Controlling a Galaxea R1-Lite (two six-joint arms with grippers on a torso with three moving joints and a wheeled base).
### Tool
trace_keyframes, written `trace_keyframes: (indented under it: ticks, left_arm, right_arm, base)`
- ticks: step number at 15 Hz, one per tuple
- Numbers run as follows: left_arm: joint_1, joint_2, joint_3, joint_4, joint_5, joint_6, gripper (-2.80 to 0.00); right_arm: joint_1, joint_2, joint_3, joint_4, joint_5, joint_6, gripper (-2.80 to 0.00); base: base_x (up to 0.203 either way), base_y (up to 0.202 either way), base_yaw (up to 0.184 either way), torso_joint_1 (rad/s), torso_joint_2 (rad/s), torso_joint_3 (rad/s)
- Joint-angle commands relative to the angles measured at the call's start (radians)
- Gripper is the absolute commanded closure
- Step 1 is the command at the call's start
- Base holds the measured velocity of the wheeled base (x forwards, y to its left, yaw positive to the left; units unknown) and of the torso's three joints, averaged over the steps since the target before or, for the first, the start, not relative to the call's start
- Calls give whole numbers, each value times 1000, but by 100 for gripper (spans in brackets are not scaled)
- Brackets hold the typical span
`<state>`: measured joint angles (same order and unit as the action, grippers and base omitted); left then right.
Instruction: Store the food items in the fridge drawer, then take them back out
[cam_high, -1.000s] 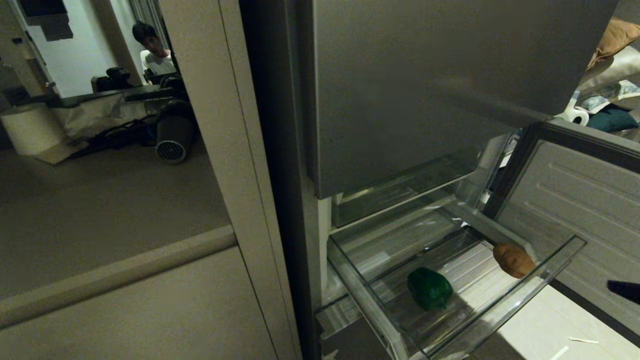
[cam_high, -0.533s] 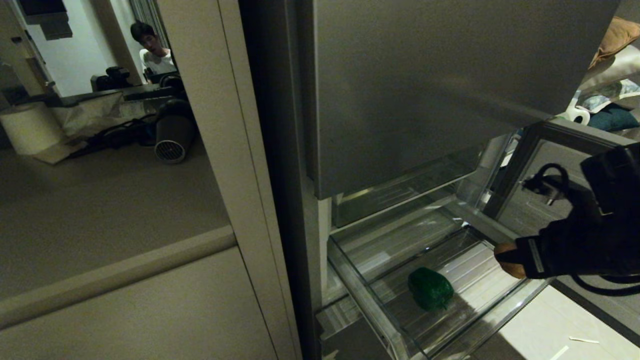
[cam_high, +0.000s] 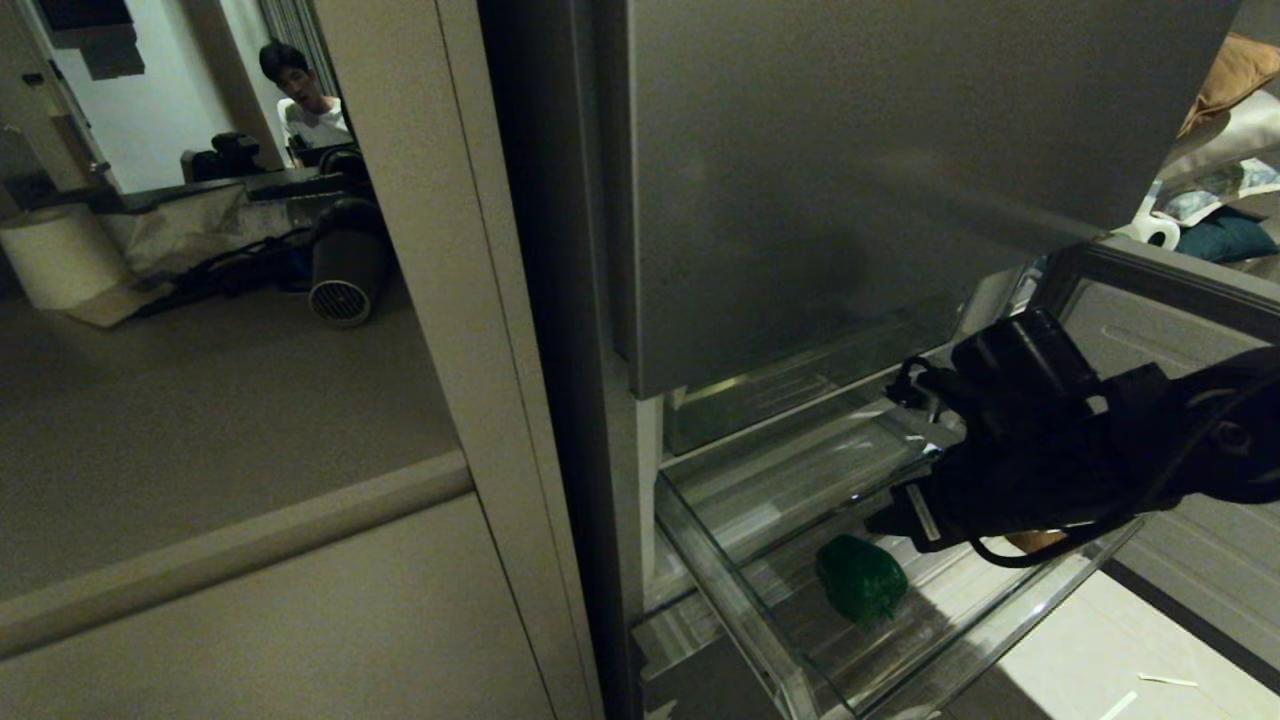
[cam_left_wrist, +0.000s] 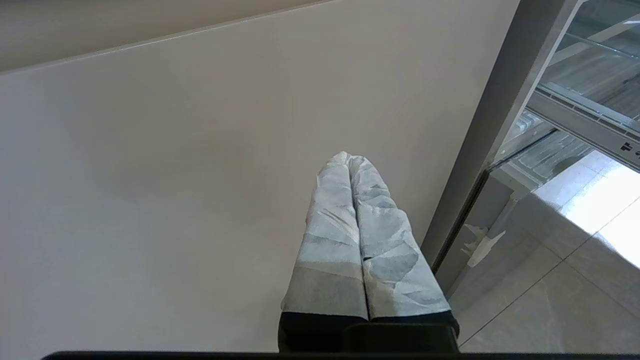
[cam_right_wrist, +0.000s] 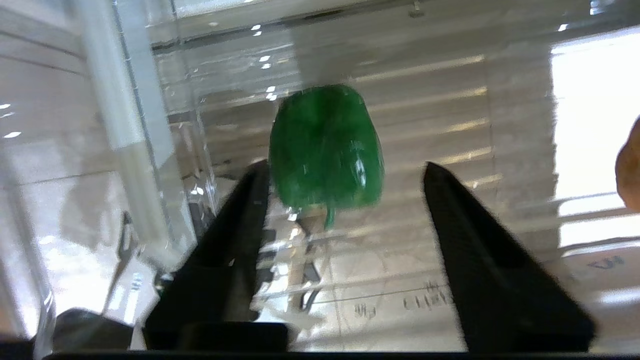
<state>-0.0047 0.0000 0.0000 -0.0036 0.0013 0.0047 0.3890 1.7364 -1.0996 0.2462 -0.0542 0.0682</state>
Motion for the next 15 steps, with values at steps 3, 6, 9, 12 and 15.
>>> trace_keyframes:
  ticks: [3,6,9,12,15]
  left_arm:
    - [0,2,0,-1,0,0,0]
    - [0,2,0,-1,0,0,0]
    - [0,2,0,-1,0,0,0]
    - [0,2,0,-1,0,0,0]
    - [0,2,0,-1,0,0,0]
  right_arm:
    - [13,115,-52,2,-27,-9,-280]
    - [13,151,-60,2,-27,-30,-280]
    - [13,186,-59,2,-27,-30,-280]
    - [19,204,-51,2,-24,-30,-280]
    - [21,227,-45,2,-26,-27,-280]
  base:
    - [0,0,0,0,0,0]
    - [0,0,0,0,0,0]
    - [0,0,0,0,0,0]
    - [0,0,0,0,0,0]
    - [0,0,0,0,0,0]
